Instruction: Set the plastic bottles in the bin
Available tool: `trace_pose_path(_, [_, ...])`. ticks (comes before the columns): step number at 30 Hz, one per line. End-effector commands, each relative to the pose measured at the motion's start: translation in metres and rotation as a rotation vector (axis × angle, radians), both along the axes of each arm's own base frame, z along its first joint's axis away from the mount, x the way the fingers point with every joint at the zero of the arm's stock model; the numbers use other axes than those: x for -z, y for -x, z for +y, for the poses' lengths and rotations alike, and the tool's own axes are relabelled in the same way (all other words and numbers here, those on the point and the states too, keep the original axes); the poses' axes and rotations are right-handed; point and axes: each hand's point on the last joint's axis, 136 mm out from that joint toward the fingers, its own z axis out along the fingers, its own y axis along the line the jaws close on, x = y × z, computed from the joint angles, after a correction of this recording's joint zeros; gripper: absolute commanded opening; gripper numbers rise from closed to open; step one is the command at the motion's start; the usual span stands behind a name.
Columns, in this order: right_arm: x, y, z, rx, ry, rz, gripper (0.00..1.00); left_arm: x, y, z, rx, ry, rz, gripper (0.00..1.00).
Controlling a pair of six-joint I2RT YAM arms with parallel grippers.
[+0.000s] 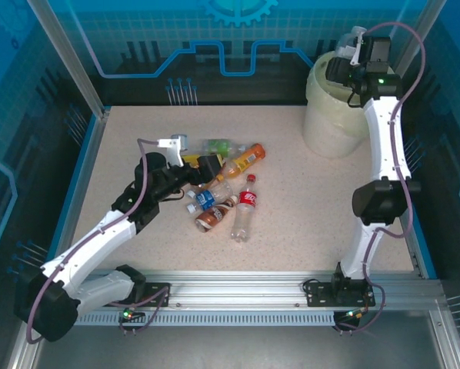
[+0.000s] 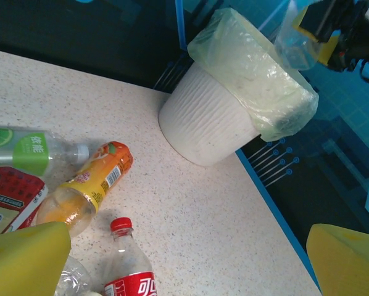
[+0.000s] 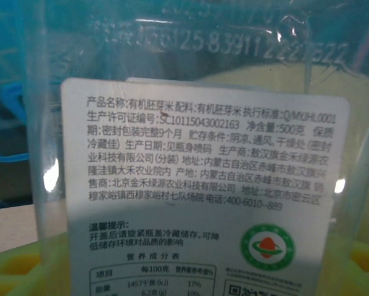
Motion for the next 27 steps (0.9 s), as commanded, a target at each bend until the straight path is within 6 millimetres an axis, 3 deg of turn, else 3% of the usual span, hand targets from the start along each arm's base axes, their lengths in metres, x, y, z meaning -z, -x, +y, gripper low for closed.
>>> trace_pose_path(1, [0.009, 0.005, -0.037, 0.146, 0.004, 0.046, 0.68, 0.002, 0.000, 0.013, -0.062, -0.026, -0.016, 0.99])
trace_pose_path(6, [0.035, -0.009, -0.043, 0.143, -0.034, 0.088, 0.70, 0.027, -0.008, 0.048, -0.262, -0.072, 0.086, 0.99])
trace_pose_path(14, [0.049, -0.019, -0.033, 0.096, -0.063, 0.104, 0.77, 0.057, -0.004, 0.086, -0.414, -0.049, 0.213, 0.99])
trace_pose_path(21, [0.034, -0.018, -0.025, 0.057, -0.050, 0.069, 1.00, 0.068, -0.001, 0.099, -0.460, -0.039, 0.254, 0.99])
trace_pose_path(27, [0.019, -0.010, -0.028, 0.078, -0.028, 0.044, 1.00, 0.072, -0.003, 0.101, -0.468, -0.031, 0.271, 0.99])
